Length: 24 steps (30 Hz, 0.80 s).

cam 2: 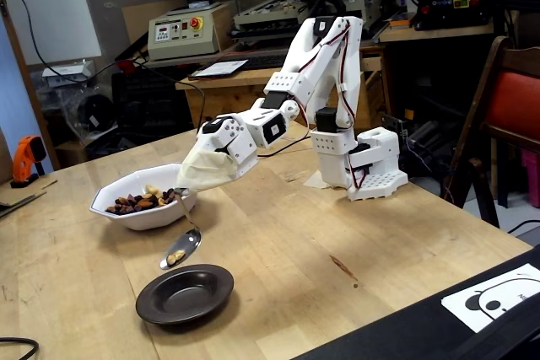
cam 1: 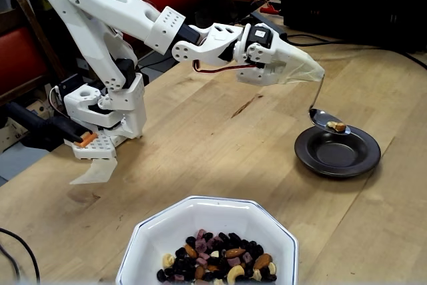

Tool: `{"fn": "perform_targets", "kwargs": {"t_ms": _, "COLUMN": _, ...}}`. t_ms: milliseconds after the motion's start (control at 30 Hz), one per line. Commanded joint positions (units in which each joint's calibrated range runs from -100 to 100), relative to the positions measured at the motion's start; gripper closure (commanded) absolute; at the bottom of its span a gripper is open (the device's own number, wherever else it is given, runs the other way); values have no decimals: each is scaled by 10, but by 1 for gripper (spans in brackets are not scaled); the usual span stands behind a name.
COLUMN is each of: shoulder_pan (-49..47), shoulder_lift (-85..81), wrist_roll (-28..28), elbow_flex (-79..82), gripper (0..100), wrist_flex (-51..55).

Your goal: Use spoon to transfer food from the white bowl to brown plate

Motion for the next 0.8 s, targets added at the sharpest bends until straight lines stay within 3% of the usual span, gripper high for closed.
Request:
{"fn": "perform_targets", "kwargs": {"t_ms": 0, "shoulder_pan": 6, "shoulder_lift": -7, "wrist_roll": 0, "elbow_flex": -35, "gripper": 95, "wrist_flex": -13}}
{"fn": "perform_targets", "kwargs": {"t_ms": 767, "shoulder_pan": 6, "shoulder_lift": 71, "wrist_roll": 0, "elbow_flex": -42, "gripper": 95, "wrist_flex": -14}}
